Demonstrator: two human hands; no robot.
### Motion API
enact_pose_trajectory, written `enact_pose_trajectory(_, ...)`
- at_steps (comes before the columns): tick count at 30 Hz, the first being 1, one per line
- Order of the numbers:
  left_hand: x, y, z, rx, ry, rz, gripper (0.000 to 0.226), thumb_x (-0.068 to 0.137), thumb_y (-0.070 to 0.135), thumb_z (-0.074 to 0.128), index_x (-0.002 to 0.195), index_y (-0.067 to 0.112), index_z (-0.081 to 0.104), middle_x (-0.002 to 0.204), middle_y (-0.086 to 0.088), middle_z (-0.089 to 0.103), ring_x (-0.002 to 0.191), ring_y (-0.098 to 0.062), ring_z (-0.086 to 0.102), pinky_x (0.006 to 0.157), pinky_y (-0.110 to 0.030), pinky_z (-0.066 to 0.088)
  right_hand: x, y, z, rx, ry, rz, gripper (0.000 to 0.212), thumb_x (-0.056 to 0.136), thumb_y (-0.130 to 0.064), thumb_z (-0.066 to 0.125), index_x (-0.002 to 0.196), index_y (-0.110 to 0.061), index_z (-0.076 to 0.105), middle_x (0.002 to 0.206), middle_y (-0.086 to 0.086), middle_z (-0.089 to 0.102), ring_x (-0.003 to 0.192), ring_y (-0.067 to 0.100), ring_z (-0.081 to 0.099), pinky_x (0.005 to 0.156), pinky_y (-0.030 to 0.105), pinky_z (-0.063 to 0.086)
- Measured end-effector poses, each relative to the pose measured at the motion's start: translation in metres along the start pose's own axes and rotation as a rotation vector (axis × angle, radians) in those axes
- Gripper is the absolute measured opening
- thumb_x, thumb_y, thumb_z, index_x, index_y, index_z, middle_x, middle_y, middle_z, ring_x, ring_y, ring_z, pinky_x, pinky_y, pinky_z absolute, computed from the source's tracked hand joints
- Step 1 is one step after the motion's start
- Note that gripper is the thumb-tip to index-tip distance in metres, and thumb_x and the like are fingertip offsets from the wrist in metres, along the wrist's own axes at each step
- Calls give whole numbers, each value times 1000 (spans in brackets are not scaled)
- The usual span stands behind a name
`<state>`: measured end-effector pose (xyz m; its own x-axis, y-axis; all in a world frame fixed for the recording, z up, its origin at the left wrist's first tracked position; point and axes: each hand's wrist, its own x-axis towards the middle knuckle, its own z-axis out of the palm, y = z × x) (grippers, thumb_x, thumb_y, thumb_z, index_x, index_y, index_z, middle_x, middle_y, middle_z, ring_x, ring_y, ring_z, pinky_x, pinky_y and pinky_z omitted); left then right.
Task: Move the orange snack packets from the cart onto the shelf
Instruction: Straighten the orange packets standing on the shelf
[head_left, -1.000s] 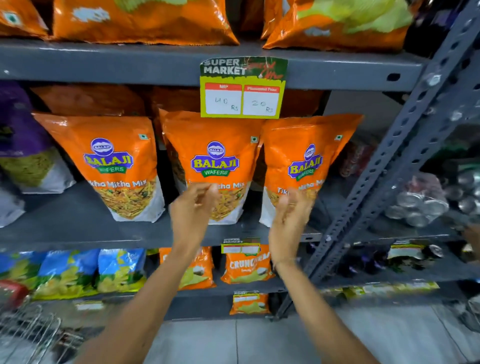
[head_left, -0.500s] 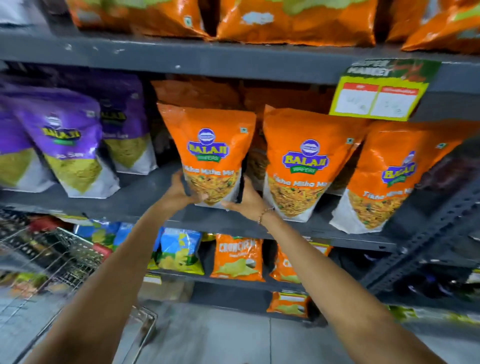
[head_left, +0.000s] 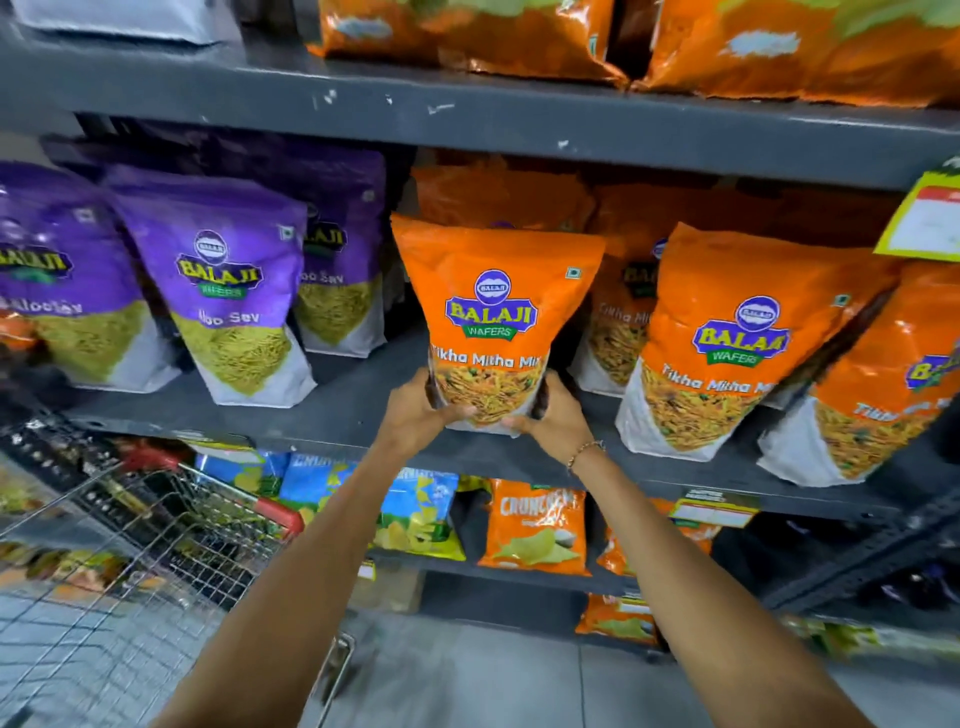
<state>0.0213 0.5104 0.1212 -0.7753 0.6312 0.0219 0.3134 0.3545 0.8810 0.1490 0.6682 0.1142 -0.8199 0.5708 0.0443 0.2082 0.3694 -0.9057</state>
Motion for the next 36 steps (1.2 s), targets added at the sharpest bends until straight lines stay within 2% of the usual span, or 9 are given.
enact_pose_trajectory(6,2,1,-6,-17,13,-16,66,69,34,79,123,14,48,125,-8,63,113,-24,59,90,-31,48,3,-9,10,12,-25,17,76,73,-22,76,134,-16,32,134,10,53,123,25,50,101,39,44)
enact_pose_trajectory(11,-18,8,9,-216,-16,-131,113,66,43,77,145,11,3,149,-6,25,140,-22,26,114,-43,30,-23,-12,-1,-94,-20,-20,77,81,-22,68,141,-11,22,142,4,42,128,15,38,104,33,36)
enact_pose_trajectory(15,-63,24,54,-282,438,23,35,77,27,72,97,21,44,101,6,46,96,-13,52,87,-39,46,-80,12,-50,-263,504,-153,34,85,-39,58,95,-7,60,96,11,62,93,31,60,84,47,50)
enact_pose_trajectory(18,-75,59,96,-262,205,119,20,81,19,68,84,29,51,88,7,58,79,6,56,76,-18,44,-107,33,-107,-176,817,-140,61,81,-60,47,94,-1,50,93,6,45,86,26,49,79,38,42)
enact_pose_trajectory(20,-63,83,124,-209,-32,157,33,80,23,69,109,18,54,112,-1,60,100,-2,58,88,-23,47,-106,42,-142,-142,755,-96,65,81,-56,52,114,0,43,108,4,41,99,20,45,87,36,41)
enact_pose_trajectory(23,-38,112,152,-155,-317,104,85,77,30,73,142,11,22,149,-2,31,134,-16,34,103,-28,34,-86,55,-175,-20,406,16,75,82,-25,66,139,-10,20,142,5,35,128,21,39,104,41,38)
enact_pose_trajectory(28,-12,116,174,11,-338,92,67,75,40,73,125,7,42,112,-7,58,105,-26,56,76,-32,44,-71,65,-190,137,224,145,66,82,-6,64,137,-8,27,142,13,42,130,26,41,109,45,36)
enact_pose_trajectory(32,-13,101,166,74,-245,112,49,77,38,69,103,4,46,76,-3,46,71,-19,45,53,-26,32,-67,59,-177,152,192,146,67,79,-8,68,134,-8,29,132,9,47,123,21,45,99,32,41)
enact_pose_trajectory(36,-11,88,147,92,-213,105,38,82,32,67,97,8,42,72,-7,38,62,-14,40,56,-23,32,-60,48,-153,68,229,117,68,76,-13,73,132,-7,35,123,6,53,109,13,48,88,23,43)
